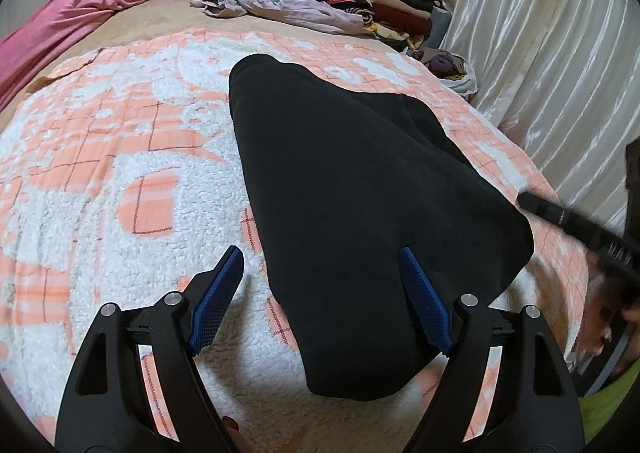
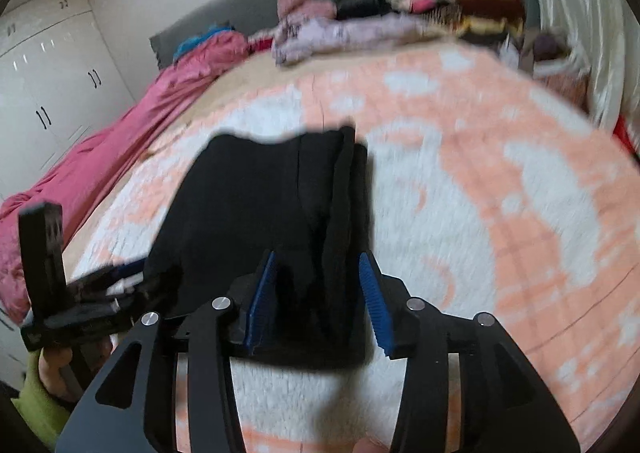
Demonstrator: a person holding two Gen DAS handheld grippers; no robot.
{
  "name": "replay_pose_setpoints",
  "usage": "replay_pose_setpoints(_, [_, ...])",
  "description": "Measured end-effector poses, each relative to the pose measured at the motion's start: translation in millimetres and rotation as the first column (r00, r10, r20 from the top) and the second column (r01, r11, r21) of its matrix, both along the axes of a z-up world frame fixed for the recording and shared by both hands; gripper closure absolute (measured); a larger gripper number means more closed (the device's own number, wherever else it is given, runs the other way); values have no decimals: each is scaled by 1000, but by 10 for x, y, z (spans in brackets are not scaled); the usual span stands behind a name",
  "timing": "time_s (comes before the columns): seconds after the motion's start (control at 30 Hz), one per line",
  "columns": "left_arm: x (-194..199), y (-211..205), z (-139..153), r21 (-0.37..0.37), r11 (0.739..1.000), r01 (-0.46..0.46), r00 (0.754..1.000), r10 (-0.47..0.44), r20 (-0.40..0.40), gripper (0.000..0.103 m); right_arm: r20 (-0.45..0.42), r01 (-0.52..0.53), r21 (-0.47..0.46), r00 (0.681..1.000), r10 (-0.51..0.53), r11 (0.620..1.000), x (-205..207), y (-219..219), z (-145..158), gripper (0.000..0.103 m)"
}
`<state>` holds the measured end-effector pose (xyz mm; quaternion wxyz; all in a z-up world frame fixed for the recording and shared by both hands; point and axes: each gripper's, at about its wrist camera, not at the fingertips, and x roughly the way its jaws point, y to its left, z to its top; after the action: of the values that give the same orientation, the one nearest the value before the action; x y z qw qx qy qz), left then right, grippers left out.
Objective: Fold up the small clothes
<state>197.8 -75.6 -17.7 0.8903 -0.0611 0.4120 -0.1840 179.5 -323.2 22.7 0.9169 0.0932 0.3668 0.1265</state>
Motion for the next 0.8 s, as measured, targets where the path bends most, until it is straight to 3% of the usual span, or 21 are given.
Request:
replay_pose_setpoints(0.23, [-3, 8, 2, 2, 1000, 0, 1000, 0, 0, 31, 35, -91, -25, 995, 92, 996, 220, 360, 95, 62])
replay_pose_setpoints(0.43, [-4, 10, 11, -2, 1000, 6, 1000, -6, -3, 30, -63, -34, -233, 998, 20, 972, 509, 471, -253, 65])
replay_pose_setpoints(0.5, [-3, 2, 17, 6, 1000, 8, 1000, -8, 0, 30, -93, -22, -176, 996, 6, 984, 541, 379, -363, 65])
replay_pose_setpoints(0.67, [-27, 3, 51, 9, 1000, 4, 1000, -4, 8, 30, -44, -13, -131, 999, 8, 991, 459, 334, -244, 65])
replay_pose_setpoints(0.77, [-59, 26, 89, 6, 1000, 0, 1000, 0, 14, 30, 28, 2, -143, 1000, 2, 990, 307, 308, -77, 56])
replay_pose_setpoints(0.8, [-69, 32, 101, 8, 1000, -1, 1000, 1, 17, 30, 46, 5, -140, 999, 1, 990, 251, 297, -28, 47])
